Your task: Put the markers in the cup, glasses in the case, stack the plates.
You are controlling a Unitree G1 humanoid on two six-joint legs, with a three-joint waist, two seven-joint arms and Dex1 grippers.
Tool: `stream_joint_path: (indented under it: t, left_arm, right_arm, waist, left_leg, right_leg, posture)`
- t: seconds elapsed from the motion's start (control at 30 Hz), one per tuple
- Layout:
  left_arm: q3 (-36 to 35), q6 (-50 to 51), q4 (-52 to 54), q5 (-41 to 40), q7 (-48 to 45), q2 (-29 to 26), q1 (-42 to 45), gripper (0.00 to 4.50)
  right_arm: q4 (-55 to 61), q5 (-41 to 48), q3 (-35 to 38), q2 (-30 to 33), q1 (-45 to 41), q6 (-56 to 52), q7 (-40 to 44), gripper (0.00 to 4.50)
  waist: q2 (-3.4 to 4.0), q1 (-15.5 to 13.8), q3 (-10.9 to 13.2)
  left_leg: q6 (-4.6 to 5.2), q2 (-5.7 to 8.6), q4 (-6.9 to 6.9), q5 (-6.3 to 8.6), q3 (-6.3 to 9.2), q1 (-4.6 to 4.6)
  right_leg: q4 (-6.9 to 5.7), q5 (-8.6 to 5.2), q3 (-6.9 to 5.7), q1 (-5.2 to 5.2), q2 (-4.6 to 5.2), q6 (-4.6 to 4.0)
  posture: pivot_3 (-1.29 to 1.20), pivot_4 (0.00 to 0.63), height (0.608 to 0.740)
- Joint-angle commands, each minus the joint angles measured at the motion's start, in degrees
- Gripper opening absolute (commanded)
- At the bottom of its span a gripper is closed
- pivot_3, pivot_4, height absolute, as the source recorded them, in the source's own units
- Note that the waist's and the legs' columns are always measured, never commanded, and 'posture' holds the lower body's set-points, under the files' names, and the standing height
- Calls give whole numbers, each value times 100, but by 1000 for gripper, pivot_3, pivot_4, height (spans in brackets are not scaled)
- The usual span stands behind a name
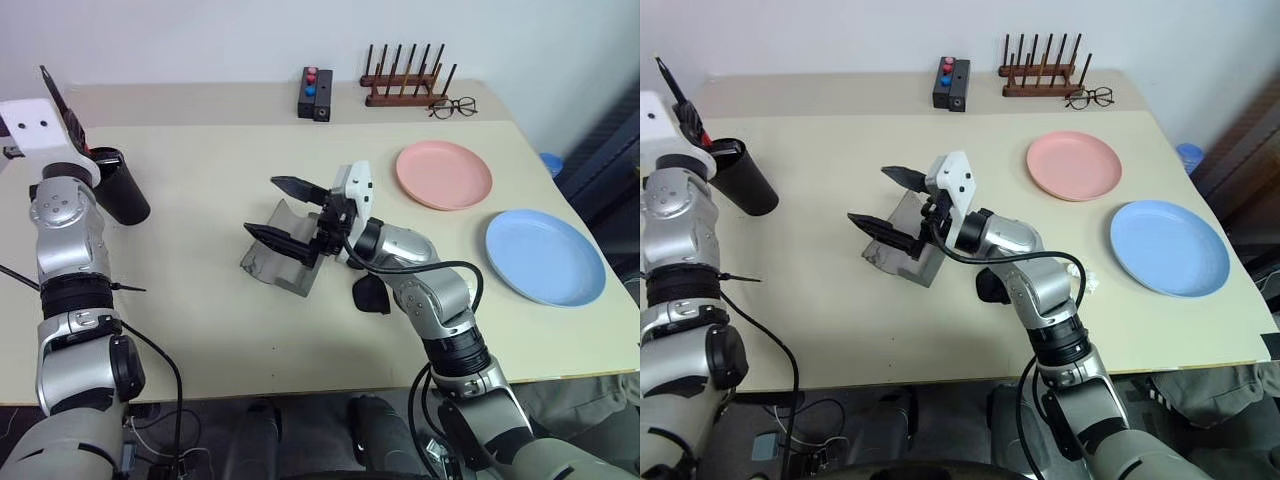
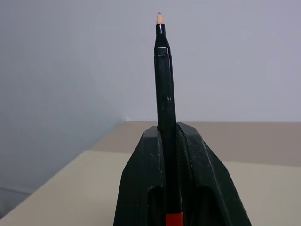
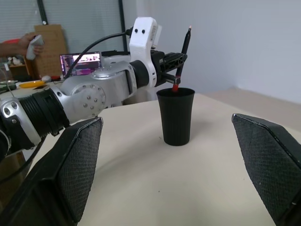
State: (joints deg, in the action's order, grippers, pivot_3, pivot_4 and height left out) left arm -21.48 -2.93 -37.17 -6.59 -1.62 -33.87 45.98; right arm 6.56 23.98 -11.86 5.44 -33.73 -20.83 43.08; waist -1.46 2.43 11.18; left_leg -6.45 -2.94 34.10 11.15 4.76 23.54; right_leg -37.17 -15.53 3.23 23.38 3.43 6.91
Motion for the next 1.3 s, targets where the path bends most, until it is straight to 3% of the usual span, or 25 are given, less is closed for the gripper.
stream_joint_path:
  t: [0.03,0.73,0.77,0.8,0.93,1.3]
  left_arm:
    - [75,-384,-175,92,-25,-73,158,75]
    - [74,-298,248,-19,87,36,-275,75]
    - [78,-284,270,-18,99,49,-286,850]
    - [93,-282,288,1,124,58,-300,1121]
    - [119,-251,345,26,176,88,-335,2992]
    - [34,-98,737,-97,233,147,-356,2992]
  right_arm:
    - [290,116,35,-31,5,16,-16,4500]
    - [250,95,18,-26,3,27,13,4500]
    - [252,94,18,-25,6,25,11,4500]
    - [257,94,17,-23,11,21,8,4500]
    - [273,87,12,-12,34,12,0,4500]
    - [308,81,6,-1,62,-12,-14,4500]
  waist:
    - [0,3,0]
    - [0,-2,0]
    - [0,-1,0]
    - [0,0,0]
    - [0,2,0]
    - [0,1,0]
  left_leg:
    - [0,0,0,0,0,0]
    - [-1,0,-2,0,0,0]
    - [-1,0,-2,0,0,0]
    - [-1,0,-2,0,0,0]
    - [-1,0,-2,0,0,0]
    - [-1,0,-2,-1,0,0]
  right_leg:
    - [0,0,0,0,0,0]
    - [-1,0,-1,0,0,0]
    - [-1,0,-1,0,0,0]
    - [-1,0,-1,0,0,0]
    - [-1,0,-1,0,0,0]
    - [-1,0,-1,0,0,0]
  posture:
    - [0,150,740]
    - [0,150,740]
    - [0,150,740]
    - [0,150,740]
    - [0,150,740]
    - [0,150,740]
